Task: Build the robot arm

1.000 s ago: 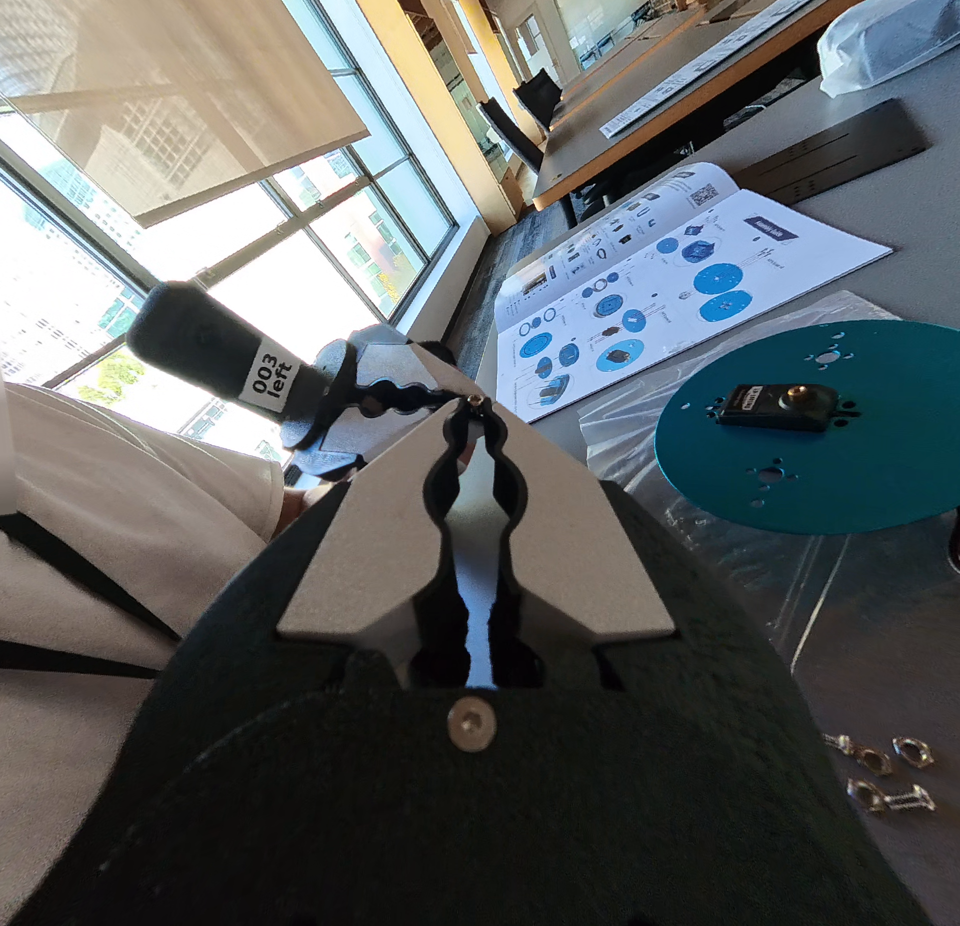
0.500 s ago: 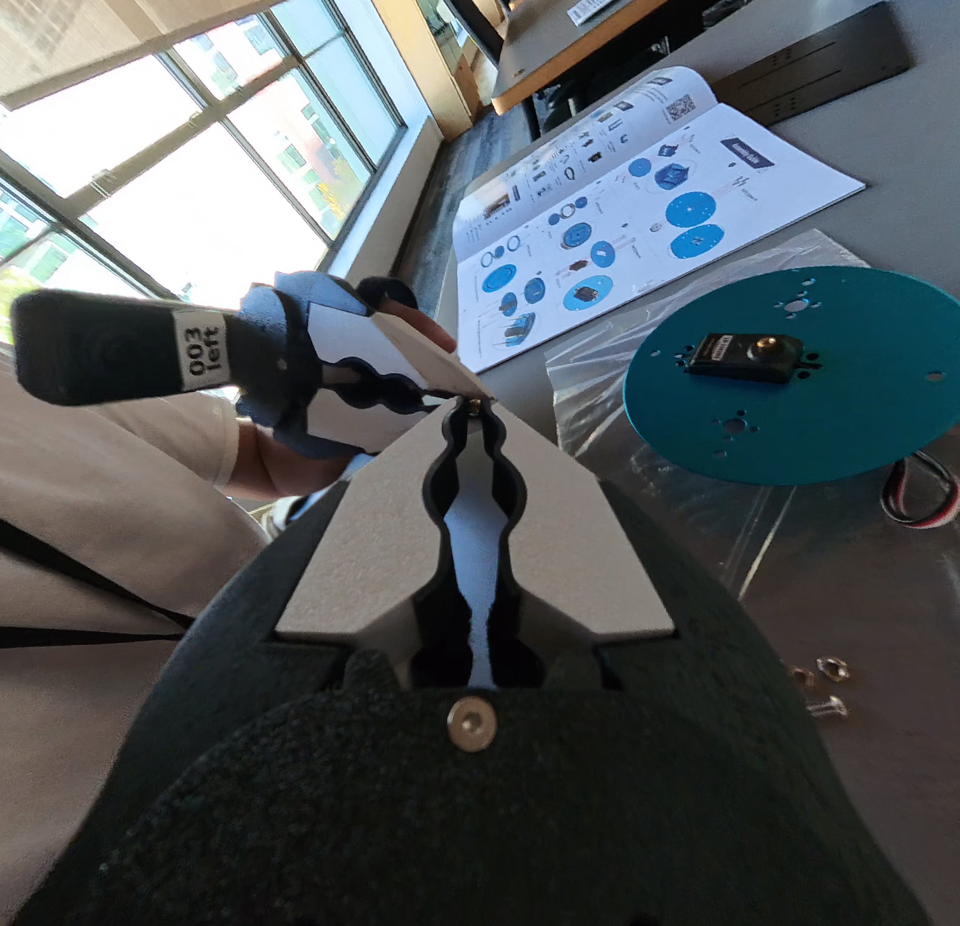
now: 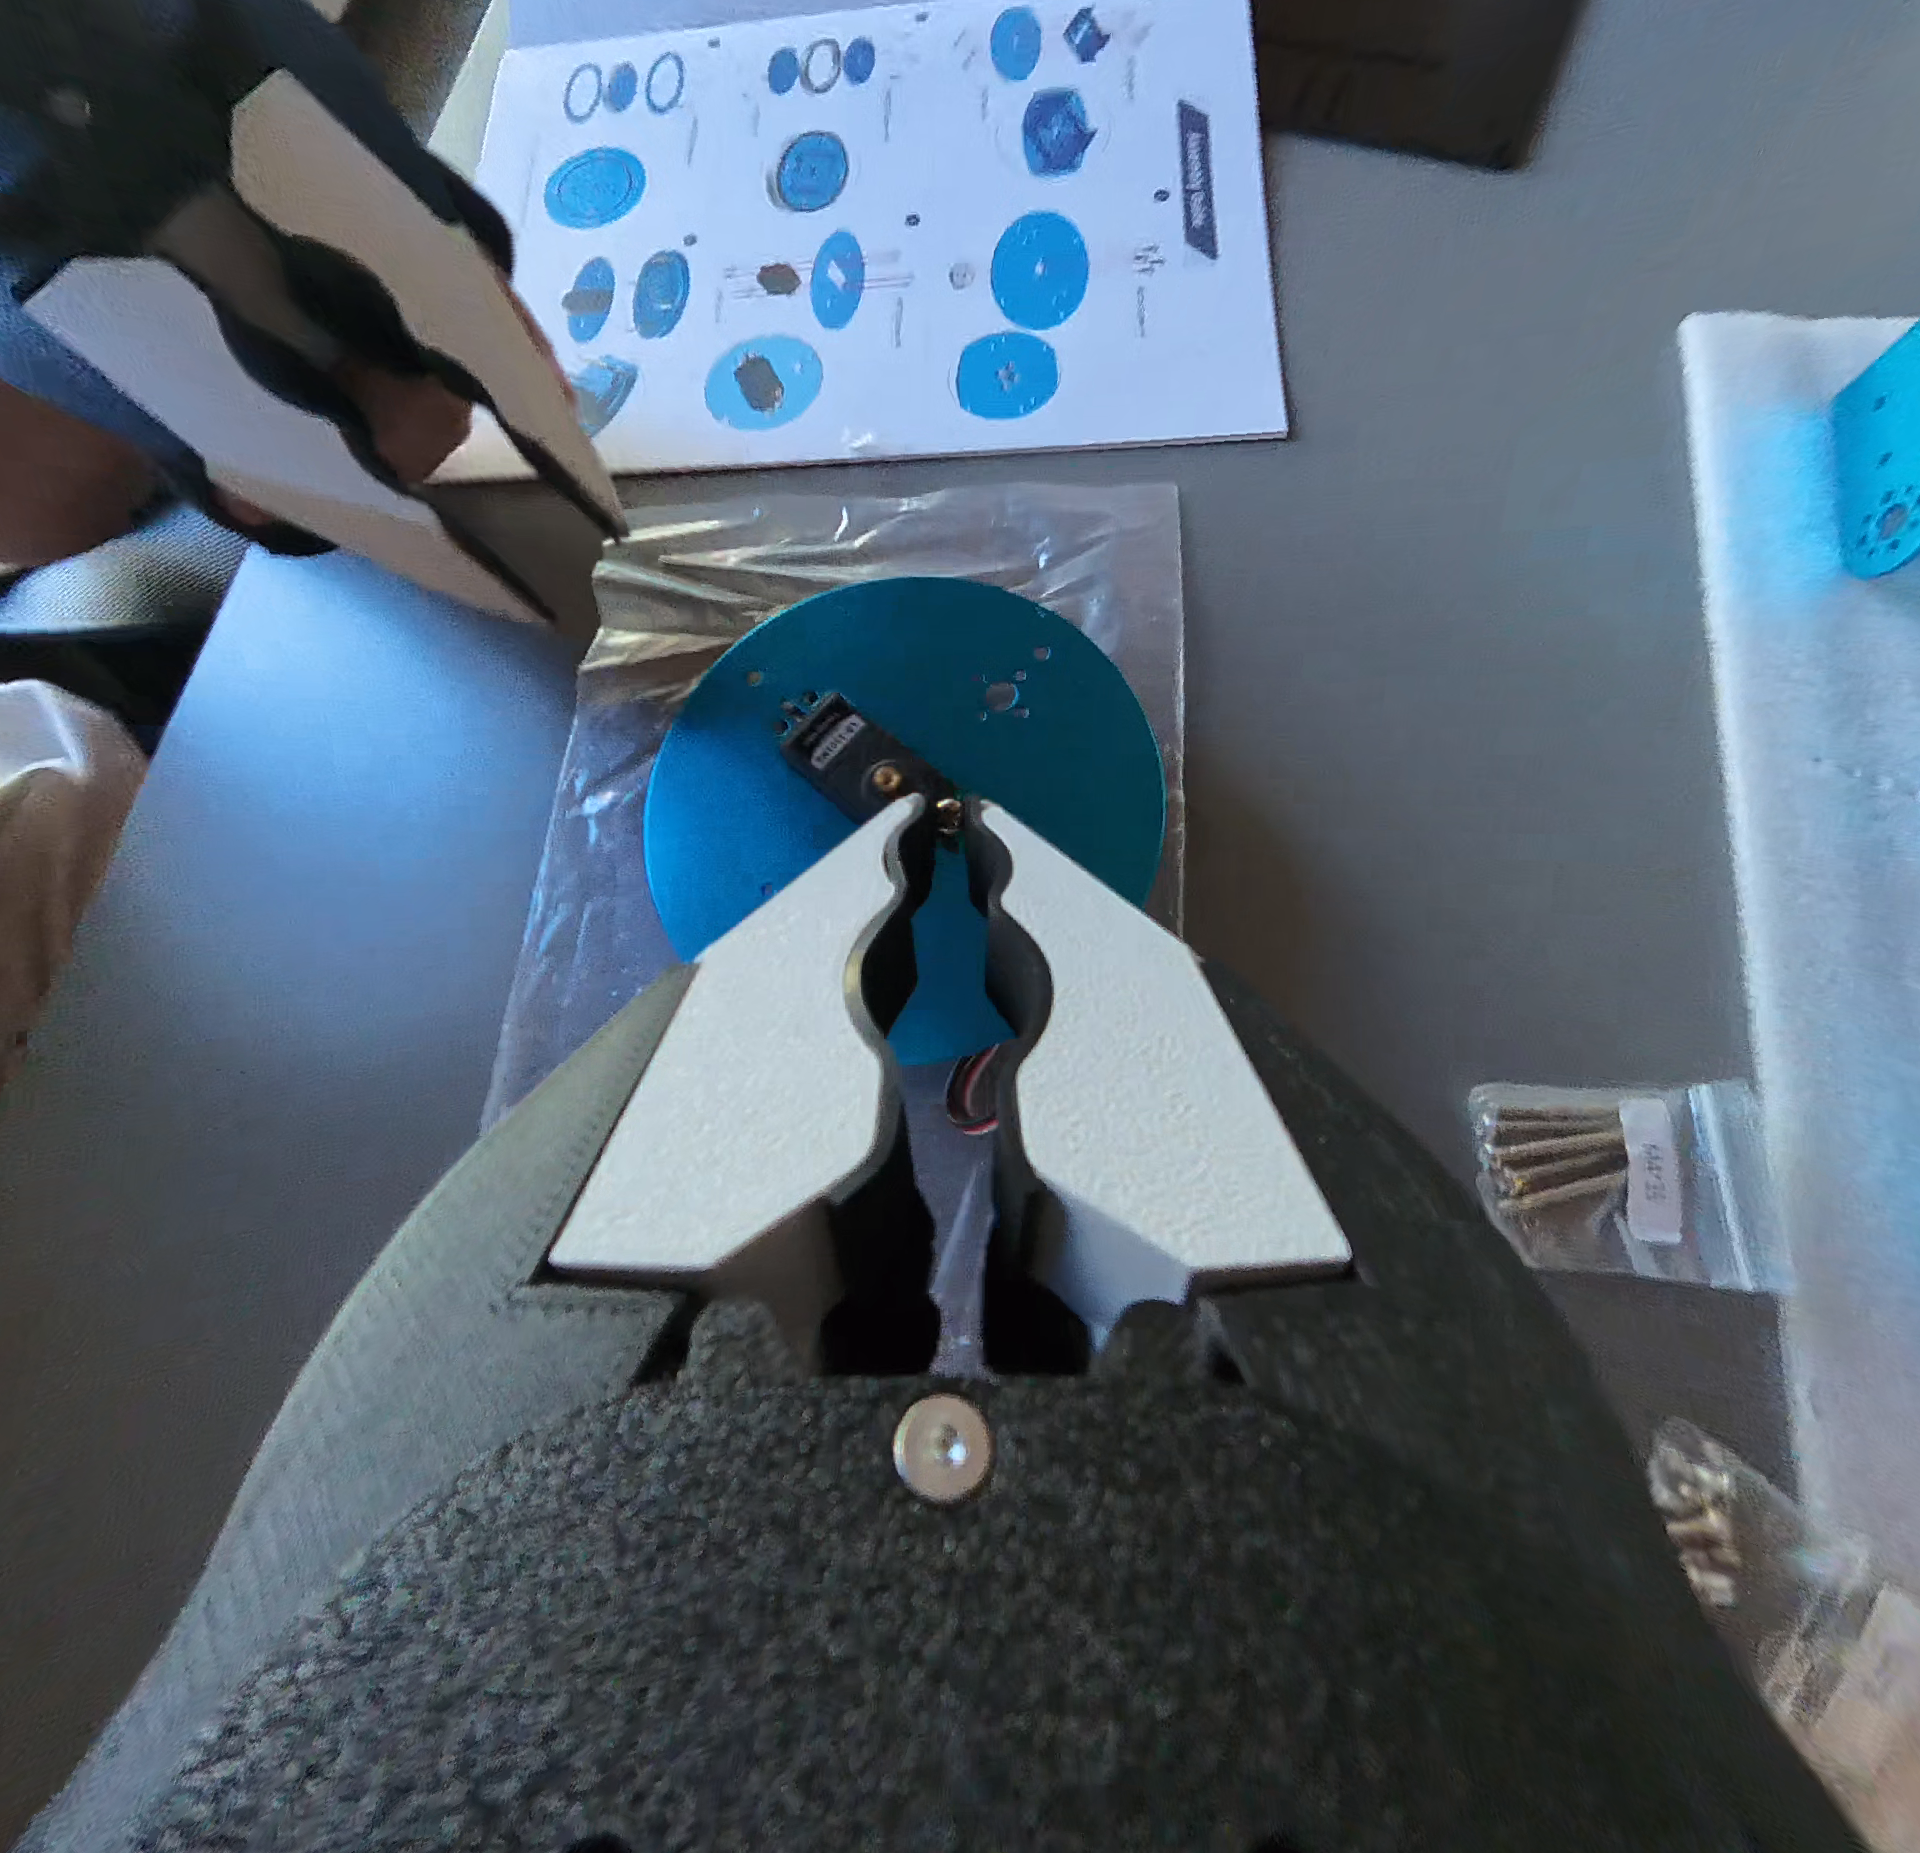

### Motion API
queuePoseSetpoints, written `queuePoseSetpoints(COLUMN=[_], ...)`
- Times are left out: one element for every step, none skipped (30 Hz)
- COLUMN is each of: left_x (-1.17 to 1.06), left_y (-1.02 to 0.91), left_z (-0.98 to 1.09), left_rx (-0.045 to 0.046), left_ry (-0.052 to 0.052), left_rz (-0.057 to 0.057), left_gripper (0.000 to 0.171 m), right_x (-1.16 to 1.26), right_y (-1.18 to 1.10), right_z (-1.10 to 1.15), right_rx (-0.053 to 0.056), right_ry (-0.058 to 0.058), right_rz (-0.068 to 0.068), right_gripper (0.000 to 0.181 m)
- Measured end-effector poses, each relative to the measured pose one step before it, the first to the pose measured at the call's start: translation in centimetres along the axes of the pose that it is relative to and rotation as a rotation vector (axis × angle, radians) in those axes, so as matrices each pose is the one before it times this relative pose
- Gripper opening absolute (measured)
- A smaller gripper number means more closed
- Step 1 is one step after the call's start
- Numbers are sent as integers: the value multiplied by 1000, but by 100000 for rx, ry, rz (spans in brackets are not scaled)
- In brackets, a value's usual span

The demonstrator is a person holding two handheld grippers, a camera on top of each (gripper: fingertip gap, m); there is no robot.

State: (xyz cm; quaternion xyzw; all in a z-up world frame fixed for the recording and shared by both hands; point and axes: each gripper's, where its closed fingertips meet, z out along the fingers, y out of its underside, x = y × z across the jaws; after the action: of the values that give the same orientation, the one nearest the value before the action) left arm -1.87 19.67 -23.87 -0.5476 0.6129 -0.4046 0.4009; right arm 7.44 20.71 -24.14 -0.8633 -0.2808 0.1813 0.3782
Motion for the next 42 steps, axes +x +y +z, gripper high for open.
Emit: queuePoseSetpoints(left_x=[-303,-48,102,-25,-122,-168,-221,-204,-104,-78,-113,-41,35,74,111,60,-11,-38,-45,-89,-52,-33,-31,-2,11,3,5,16,1,6,0,6,3,5,-5,-24,-83,-222,-411,-539,-697,-776], left_y=[-10,-77,-91,-81,-106,-100,-72,-7,25,41,40,45,45,10,9,-5,11,41,53,19,3,-8,4,-6,-2,-10,-11,-27,-10,-12,-5,-4,2,4,2,-1,-69,-166,-197,-203,-109,27], left_z=[246,302,359,440,483,508,521,518,495,445,371,307,261,231,205,161,139,123,101,67,40,34,32,11,26,14,29,25,41,15,11,4,-6,-13,-34,-93,-181,-329,-445,-507,-495,-437], left_rx=[-831,-504,-537,-810,-876,-890,-1061,-1297,-1295,-1129,-956,-778,-476,-190,-85,-96,-275,-494,-600,-373,-194,-70,-94,-22,-49,-27,29,5,-26,-11,-46,-20,-19,5,18,47,380,985,1411,1390,896,109], left_ry=[1198,2317,2884,2026,1323,832,279,245,679,569,194,458,733,982,1076,530,24,-110,-173,-286,-69,11,-108,-52,-61,-125,-88,-24,-86,-143,-114,-115,-110,-85,-169,-249,-365,-627,-747,-465,-284,118], left_rz=[1156,2043,2061,1563,1341,1253,1055,736,584,509,492,564,167,-221,-318,-187,96,217,81,-127,-78,22,90,158,213,221,94,-137,-51,140,145,96,54,101,139,113,-116,-764,-1906,-3239,-4420,-5058], left_gripper=[23,29,32,33,33,34,33,33,33,33,33,33,33,33,33,33,32,30,27,24,22,21,21,20,20,20,20,20,20,20,20,20,20,20,20,20,21,23,25,26,27,28], right_x=[162,-43,-174,68,82,-4,-48,-33,10,42,71,9,-150,-110,-47,92,53,-6,67,14,-1,8,-3,4,-12,-5,2,4,17,16,20,2,3,-2,8,41,-18,-21,-22,5,6,2], right_y=[129,-29,-18,92,32,75,199,219,238,138,-6,-128,-129,-17,101,122,121,56,-11,-12,19,17,3,6,5,89,140,30,-1,-18,-55,-32,31,79,28,-18,-67,-91,-61,6,30,-11], right_z=[142,95,127,147,160,226,206,219,210,200,131,45,8,11,52,96,136,136,66,15,-9,-12,0,-11,-8,-28,-54,-48,-13,12,12,2,-6,-14,-16,-46,-39,-21,0,19,13,16], right_rx=[-499,-141,-313,-1286,-716,-640,-1511,-1262,-1171,-571,239,822,746,-429,-1216,-1169,-1196,-751,-356,-299,-645,-515,-358,-431,-414,-923,-1374,-666,-278,-33,264,257,-175,-352,36,375,789,762,566,124,-270,-70], right_ry=[-2016,-2066,-1921,16,313,-581,-1197,-1447,-1273,-861,-244,-108,-991,-902,-413,731,684,227,512,-25,-175,44,298,435,489,513,544,609,760,639,418,94,-57,-187,-181,-6,-377,-554,-606,-406,-35,142], right_rz=[-743,-1148,-1403,-2129,-2010,-943,-76,522,646,393,-187,-586,-125,577,316,-392,-884,-713,-350,-123,-27,-27,-261,-314,-370,-599,-426,-473,-756,-663,-369,-53,56,265,214,148,327,545,593,448,82,-129], right_gripper=[5,5,5,5,5,4,5,5,5,5,5,5,5,5,5,5,5,5,5,5,5,5,5,5,5,5,5,5,5,5,5,5,5,5,5,5,5,5,5,5,5,5])
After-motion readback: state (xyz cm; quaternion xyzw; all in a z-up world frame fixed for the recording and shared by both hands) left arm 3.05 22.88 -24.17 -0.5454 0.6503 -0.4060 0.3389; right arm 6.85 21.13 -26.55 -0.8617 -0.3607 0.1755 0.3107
